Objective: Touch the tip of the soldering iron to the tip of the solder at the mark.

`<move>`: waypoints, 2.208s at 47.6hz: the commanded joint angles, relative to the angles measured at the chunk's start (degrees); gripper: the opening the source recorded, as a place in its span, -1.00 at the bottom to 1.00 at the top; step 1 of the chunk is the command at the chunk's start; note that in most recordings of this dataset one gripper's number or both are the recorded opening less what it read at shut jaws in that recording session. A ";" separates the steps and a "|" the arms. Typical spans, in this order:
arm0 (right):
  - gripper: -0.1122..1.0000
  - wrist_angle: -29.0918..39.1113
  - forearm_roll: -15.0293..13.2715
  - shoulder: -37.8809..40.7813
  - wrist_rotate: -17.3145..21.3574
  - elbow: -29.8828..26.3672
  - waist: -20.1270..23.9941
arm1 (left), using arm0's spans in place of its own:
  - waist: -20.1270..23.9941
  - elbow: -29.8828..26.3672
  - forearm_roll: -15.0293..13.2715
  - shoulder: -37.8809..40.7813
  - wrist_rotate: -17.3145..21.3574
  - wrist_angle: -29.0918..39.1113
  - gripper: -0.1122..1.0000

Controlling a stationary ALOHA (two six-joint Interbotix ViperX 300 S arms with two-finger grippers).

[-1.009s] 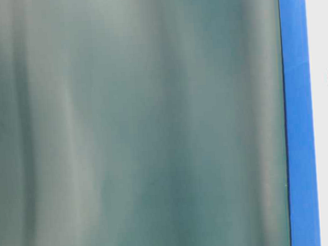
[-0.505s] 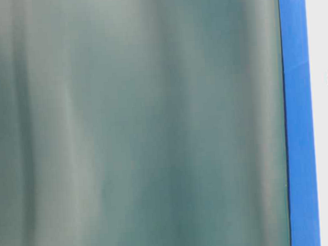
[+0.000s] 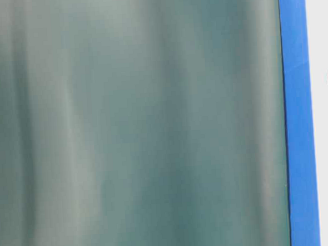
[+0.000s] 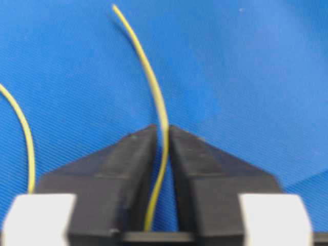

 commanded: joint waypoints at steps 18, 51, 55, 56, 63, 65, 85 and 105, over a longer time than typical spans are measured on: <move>-0.68 0.53 0.09 -2.11 0.18 -0.44 -1.05 | -0.09 -1.85 0.09 -1.67 -0.70 2.29 -0.75; -0.68 41.57 0.09 -33.13 -14.33 -6.42 -13.62 | 3.87 -12.74 0.09 -23.29 -4.75 43.51 -0.75; -0.68 46.32 0.00 -35.42 -15.47 -7.73 -15.29 | 4.92 -13.45 0.09 -25.14 -5.98 46.85 -0.75; -0.68 47.37 -0.09 -35.86 -15.64 -8.00 -15.64 | 5.10 -13.54 0.18 -25.40 -6.24 47.46 -0.75; -0.68 50.54 -0.18 -37.53 -16.08 -8.79 -17.75 | 6.42 -13.45 0.09 -26.81 -7.38 48.60 -0.75; -0.68 50.63 -0.26 -37.44 -16.08 -8.79 -18.19 | 6.77 -13.54 0.09 -26.81 -7.38 48.69 -0.75; -0.68 59.94 -3.96 -37.27 -16.17 -10.99 -32.34 | 22.32 -18.19 0.09 -25.66 -8.00 53.26 -0.75; -0.68 65.48 -10.55 -36.04 -16.08 -14.68 -50.19 | 34.37 -21.88 0.35 -22.94 -5.27 58.01 -0.75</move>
